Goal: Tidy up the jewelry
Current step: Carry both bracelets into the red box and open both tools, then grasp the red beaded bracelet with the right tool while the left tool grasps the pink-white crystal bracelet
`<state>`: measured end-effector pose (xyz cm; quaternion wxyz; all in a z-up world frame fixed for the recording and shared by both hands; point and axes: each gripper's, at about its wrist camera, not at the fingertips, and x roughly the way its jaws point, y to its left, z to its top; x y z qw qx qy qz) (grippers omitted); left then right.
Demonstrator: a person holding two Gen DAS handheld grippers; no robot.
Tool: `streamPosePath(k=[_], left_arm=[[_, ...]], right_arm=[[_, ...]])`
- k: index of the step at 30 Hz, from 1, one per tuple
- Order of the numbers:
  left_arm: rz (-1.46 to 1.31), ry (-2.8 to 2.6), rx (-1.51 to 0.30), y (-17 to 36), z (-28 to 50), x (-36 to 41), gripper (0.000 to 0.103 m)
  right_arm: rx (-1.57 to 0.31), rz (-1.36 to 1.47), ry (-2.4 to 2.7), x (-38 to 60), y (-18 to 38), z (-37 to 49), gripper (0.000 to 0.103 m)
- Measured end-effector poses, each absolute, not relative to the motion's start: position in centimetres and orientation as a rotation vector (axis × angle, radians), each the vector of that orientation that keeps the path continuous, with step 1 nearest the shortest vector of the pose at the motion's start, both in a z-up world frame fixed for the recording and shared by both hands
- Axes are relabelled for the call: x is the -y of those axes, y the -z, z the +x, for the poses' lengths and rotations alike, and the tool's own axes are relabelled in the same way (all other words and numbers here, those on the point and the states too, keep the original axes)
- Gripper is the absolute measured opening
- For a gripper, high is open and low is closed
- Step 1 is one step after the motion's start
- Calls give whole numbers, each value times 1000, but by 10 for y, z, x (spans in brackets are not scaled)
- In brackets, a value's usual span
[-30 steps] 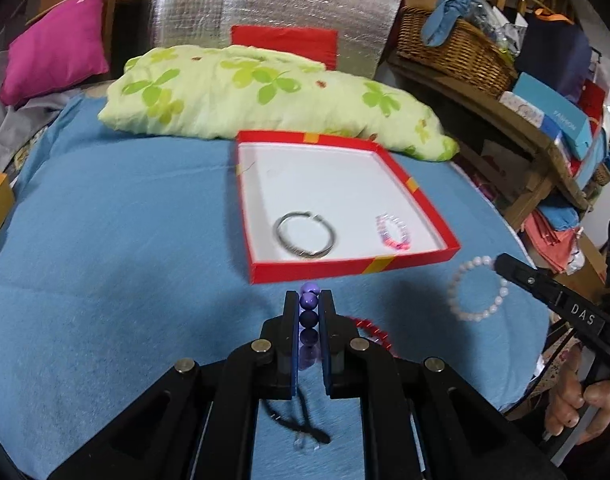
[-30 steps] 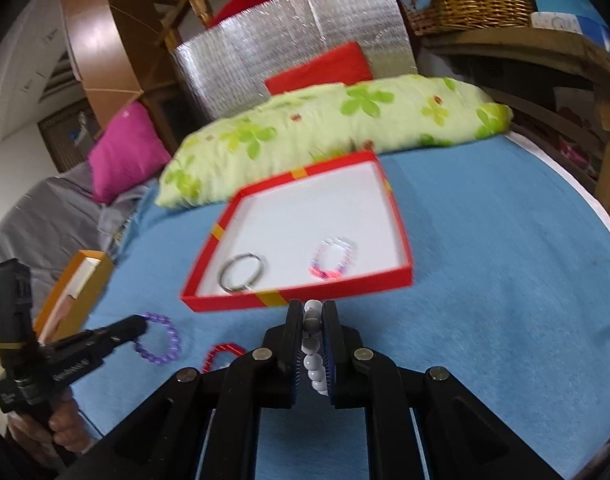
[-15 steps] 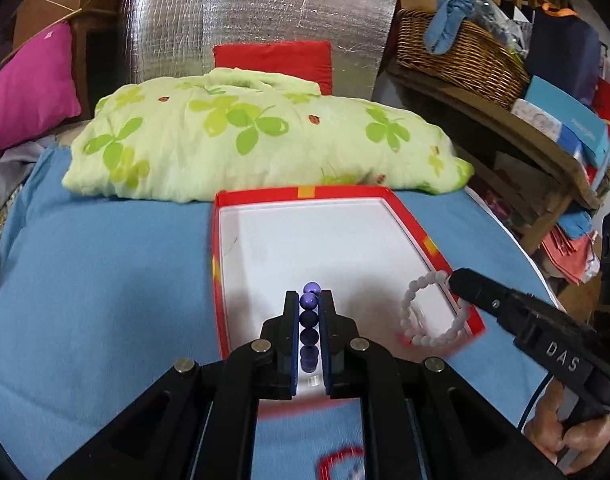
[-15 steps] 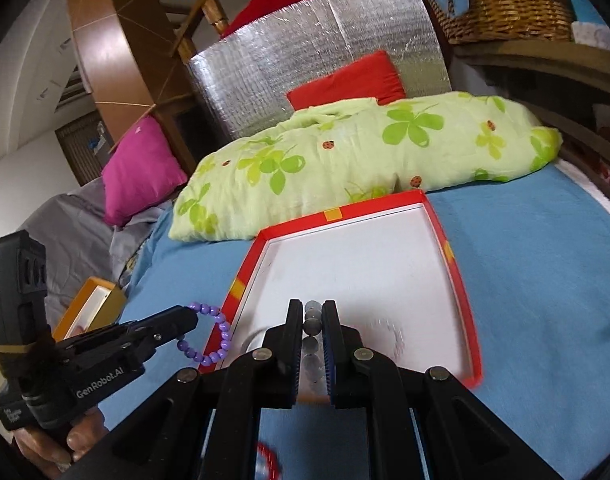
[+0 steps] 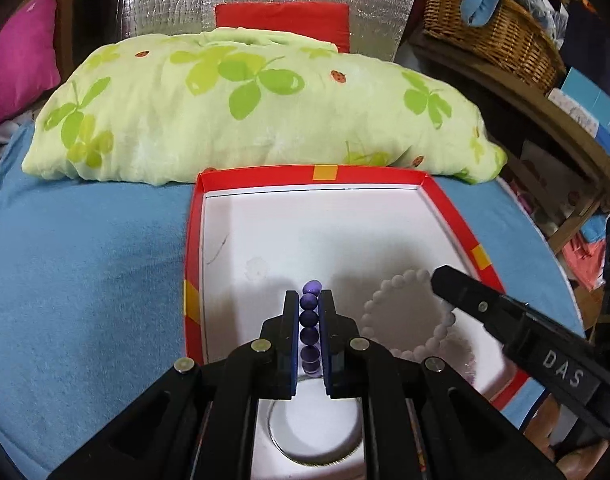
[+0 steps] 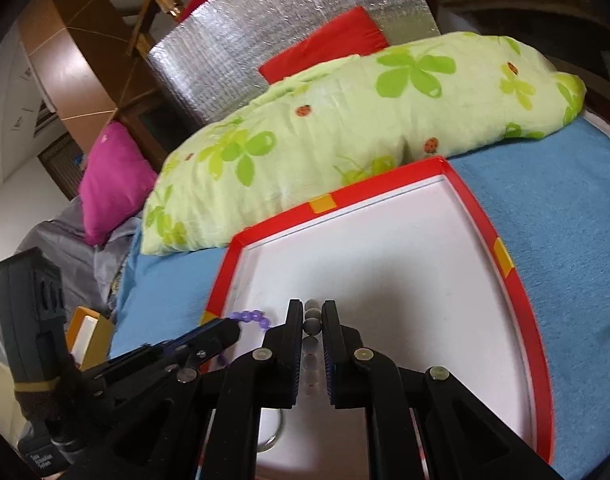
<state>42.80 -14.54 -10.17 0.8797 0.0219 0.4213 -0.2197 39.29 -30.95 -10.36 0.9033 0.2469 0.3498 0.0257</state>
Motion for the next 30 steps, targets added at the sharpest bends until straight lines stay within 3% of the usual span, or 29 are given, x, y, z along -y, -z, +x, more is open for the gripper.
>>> streamPosePath(k=[3,5,7,9,13,16,17,18,30], left_arm=[[61,429,-891,101,431,143,14],[74,412,-897,101,431,140,30],[92,386,-885,97,427,136,37],[94,370,-872,91,422,129,37],[68,332,-848,79,412,110,49],[81,292,-833,75,398,95,53],[86,278,-832,75,392,90,54],[90,266,-833,76,388,86,54],[110,176,-877,101,294,27,55]], right_arm=[[-734,517,-17,317,107,396,12],[-748,529,-7,322,107,397,13],[-743,528,-1,325,104,394,15],[-739,517,0,327,100,389,16],[-735,511,-13,330,91,374,17],[-719,501,-23,330,83,356,33],[-713,498,-27,329,80,349,49],[-704,494,-28,329,77,343,58],[-652,343,-45,309,56,252,58]])
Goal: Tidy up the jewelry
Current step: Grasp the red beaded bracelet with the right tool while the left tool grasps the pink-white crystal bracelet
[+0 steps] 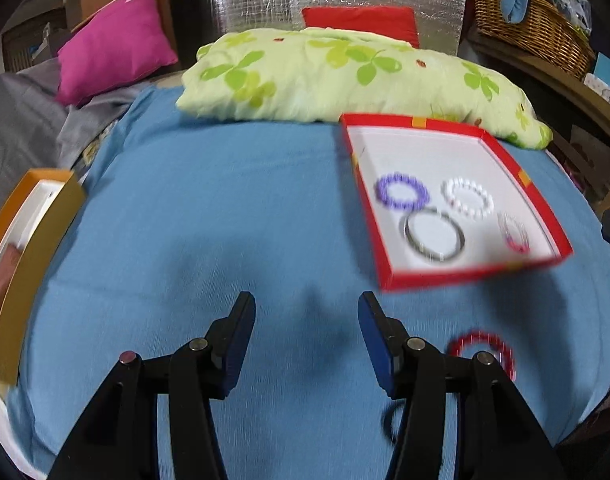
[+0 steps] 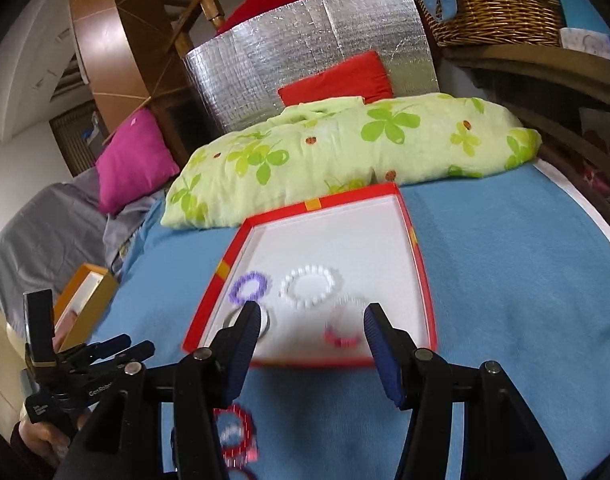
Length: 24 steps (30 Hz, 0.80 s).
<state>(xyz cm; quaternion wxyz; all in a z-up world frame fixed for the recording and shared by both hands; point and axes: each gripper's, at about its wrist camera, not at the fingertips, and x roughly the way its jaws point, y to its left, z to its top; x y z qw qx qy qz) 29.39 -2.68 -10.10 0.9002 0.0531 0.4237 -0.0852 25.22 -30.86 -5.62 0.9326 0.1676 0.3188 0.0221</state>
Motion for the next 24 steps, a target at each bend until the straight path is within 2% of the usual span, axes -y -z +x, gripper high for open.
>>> streamPosePath(k=[9,20,24], left_arm=[[68,180,-888,109,246,-1,56],[128,203,-911,122,246,-5,57],[119,229,-917,120,249,4,57]], right_arm=[[-789,304,-105,283,87,206,58],[-884,216,-162,260,116,206,58],[-910,252,-210,247,121,221,51]])
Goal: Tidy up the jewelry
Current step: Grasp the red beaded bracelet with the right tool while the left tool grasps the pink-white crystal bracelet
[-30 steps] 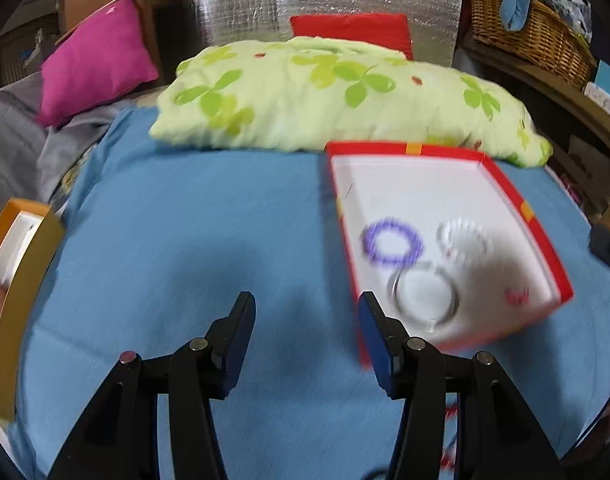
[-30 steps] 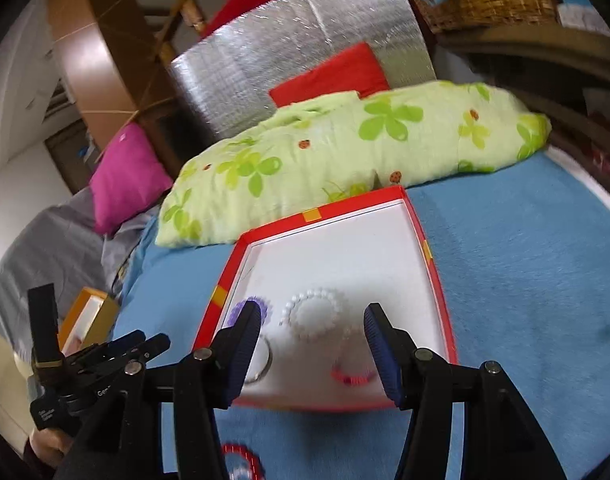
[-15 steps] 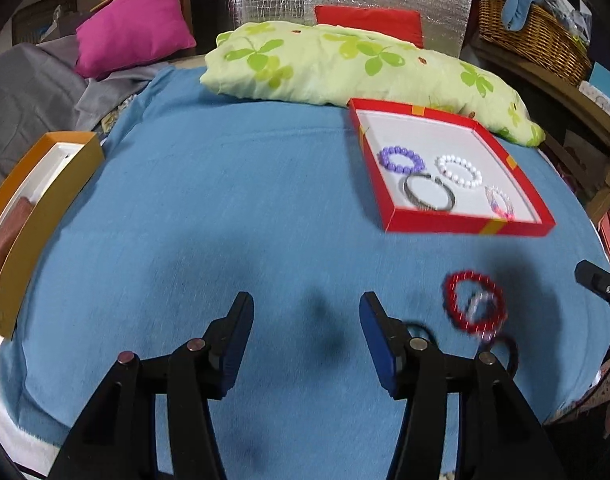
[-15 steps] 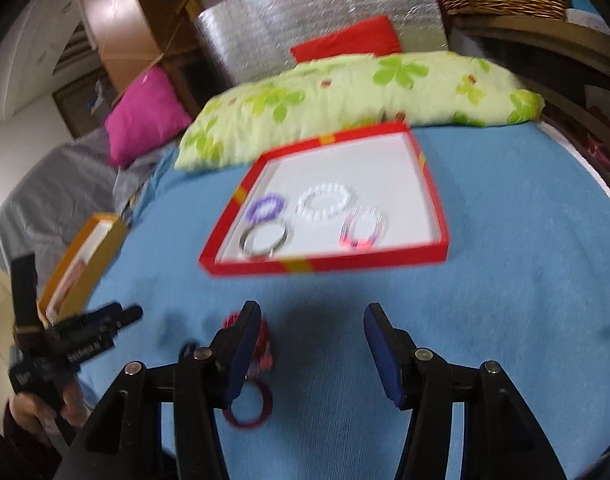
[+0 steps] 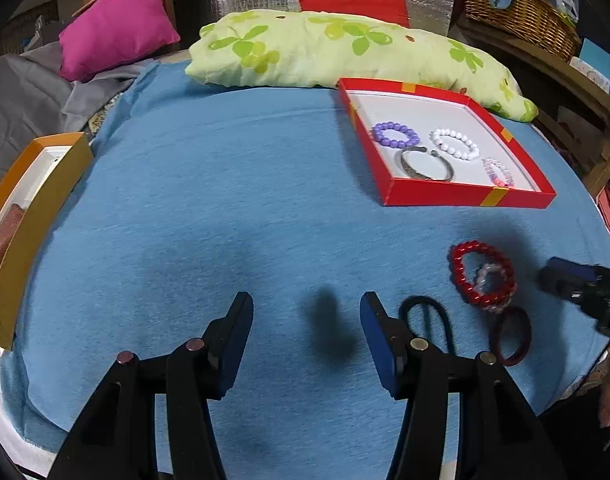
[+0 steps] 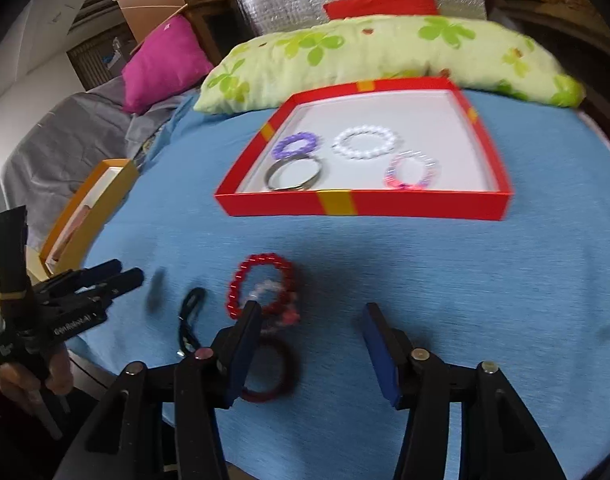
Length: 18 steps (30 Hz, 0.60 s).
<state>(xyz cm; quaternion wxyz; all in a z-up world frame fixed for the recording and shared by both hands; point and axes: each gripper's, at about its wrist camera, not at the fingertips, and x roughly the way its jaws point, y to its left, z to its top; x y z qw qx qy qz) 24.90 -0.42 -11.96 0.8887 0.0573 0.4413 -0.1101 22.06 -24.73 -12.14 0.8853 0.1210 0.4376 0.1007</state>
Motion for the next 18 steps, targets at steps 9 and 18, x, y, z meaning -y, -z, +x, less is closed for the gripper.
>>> streamPosePath(k=[9,18], left_arm=[[151,272,-918,121,244,22,57],[148,298,-902,119,240,28,57]], right_arm=[[-1010,403,-200,236,144,263,20],[-897,426,-125,248,127,263,11]])
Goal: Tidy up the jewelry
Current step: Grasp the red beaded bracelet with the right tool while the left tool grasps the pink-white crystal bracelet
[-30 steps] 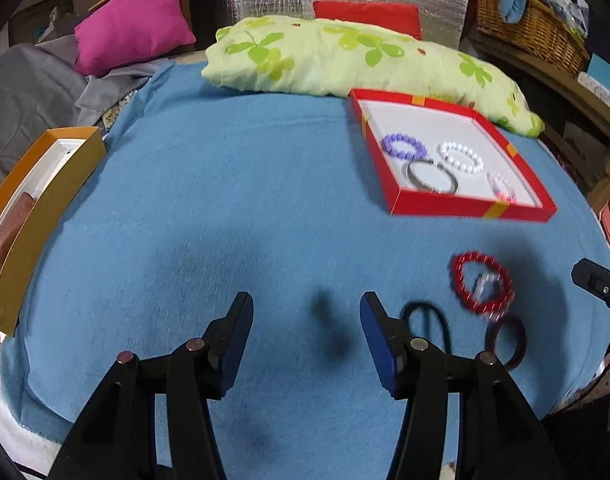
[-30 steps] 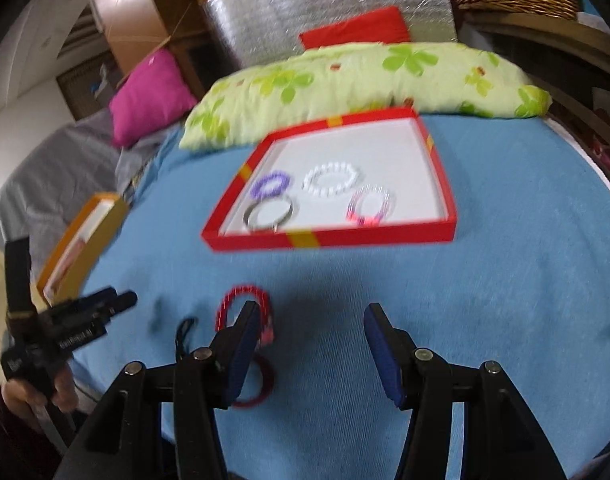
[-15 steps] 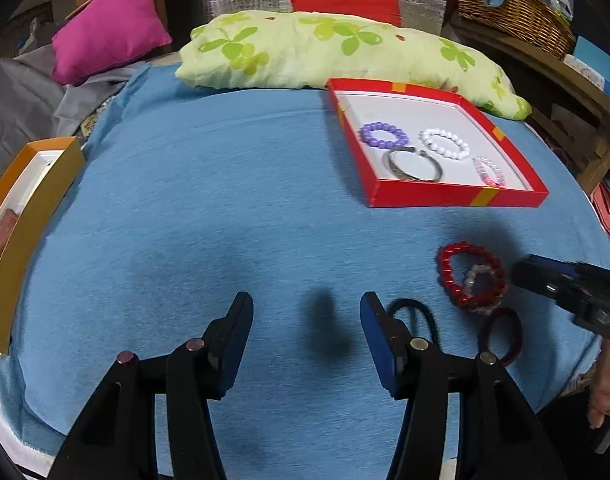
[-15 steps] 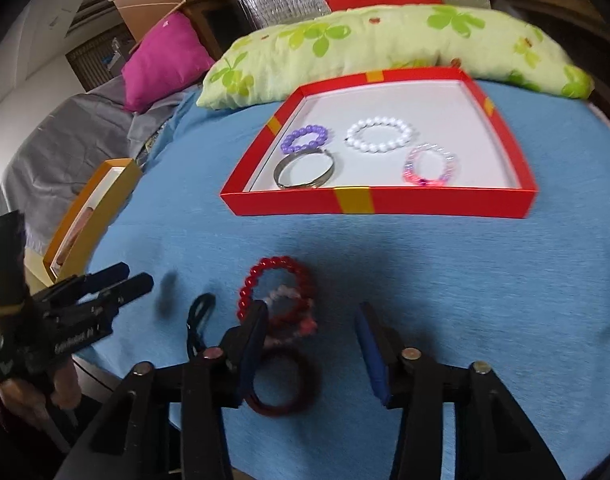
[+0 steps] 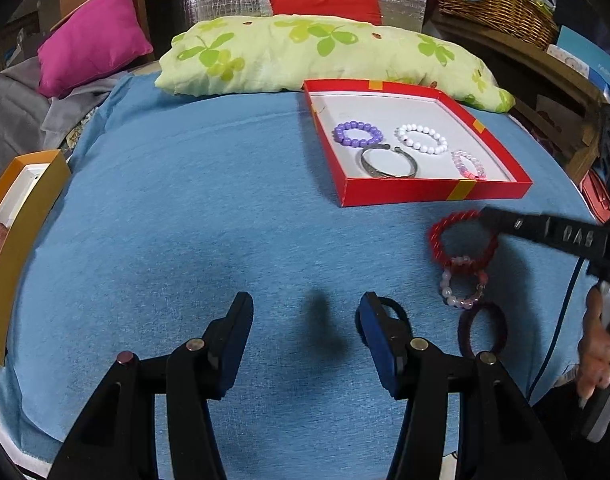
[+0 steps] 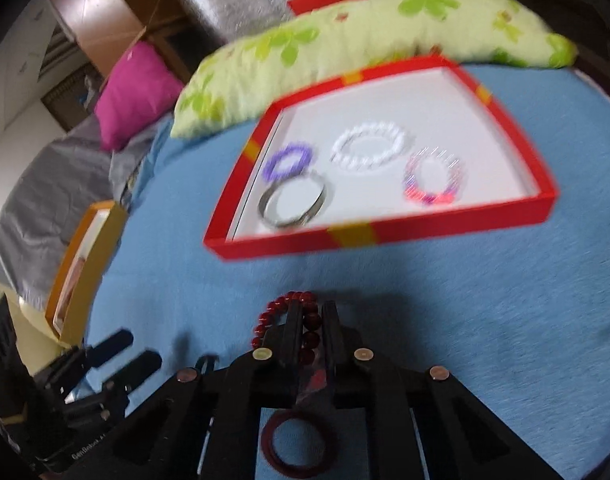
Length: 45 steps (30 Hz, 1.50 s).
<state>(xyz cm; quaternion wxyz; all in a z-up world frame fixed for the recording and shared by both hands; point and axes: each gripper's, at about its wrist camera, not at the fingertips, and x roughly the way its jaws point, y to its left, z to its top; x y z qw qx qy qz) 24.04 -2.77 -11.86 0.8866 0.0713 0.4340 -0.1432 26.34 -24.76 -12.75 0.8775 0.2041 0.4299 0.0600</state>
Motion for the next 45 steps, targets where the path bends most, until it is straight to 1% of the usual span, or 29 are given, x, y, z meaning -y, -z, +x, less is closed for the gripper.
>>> streamPosePath(k=[7,12,18,19,20,23,24,25,27,29,30,32,36,37,38,39,40,42,44,45], left_arm=[[155,358,-887,118,235,47,57],[179,446,-888,120,234,76,57],[170,521,-961,132,246,106,56],[167,527,-971,134,247,108,54],[165,538,-984,137,249,112,49],[176,570,-1010,144,251,123,41],[186,572,-1013,146,251,126,38],[192,576,-1015,148,252,128,32],[198,581,-1011,149,253,131,29],[195,585,-1007,150,255,132,21],[192,589,-1006,150,256,133,19],[195,592,-1004,151,256,132,11],[214,591,-987,150,255,134,9],[212,588,-985,149,255,133,8],[207,583,-981,148,255,132,8],[203,577,-977,147,256,131,8],[197,570,-972,146,257,129,8],[176,562,-962,142,258,125,8],[160,557,-947,137,258,121,8],[153,553,-939,135,257,119,8]], right_arm=[[-826,516,-16,299,116,248,11],[-870,506,81,323,126,243,11],[-902,522,101,334,133,238,11],[-909,527,103,336,134,238,11],[-917,532,106,337,136,239,11],[-931,542,115,341,140,237,11],[-933,544,116,342,141,237,11],[-934,546,115,342,141,237,11],[-938,547,114,343,141,237,11],[-942,547,112,343,142,235,11],[-946,546,109,343,142,235,11],[-947,546,113,342,141,236,11],[-960,547,116,340,143,238,12],[-966,545,117,339,144,239,14],[-979,541,112,337,145,240,20],[-980,532,106,335,145,240,22],[-976,516,106,333,145,240,22],[-969,465,94,327,144,239,19],[-963,426,96,323,143,239,11],[-960,411,93,321,142,238,11]])
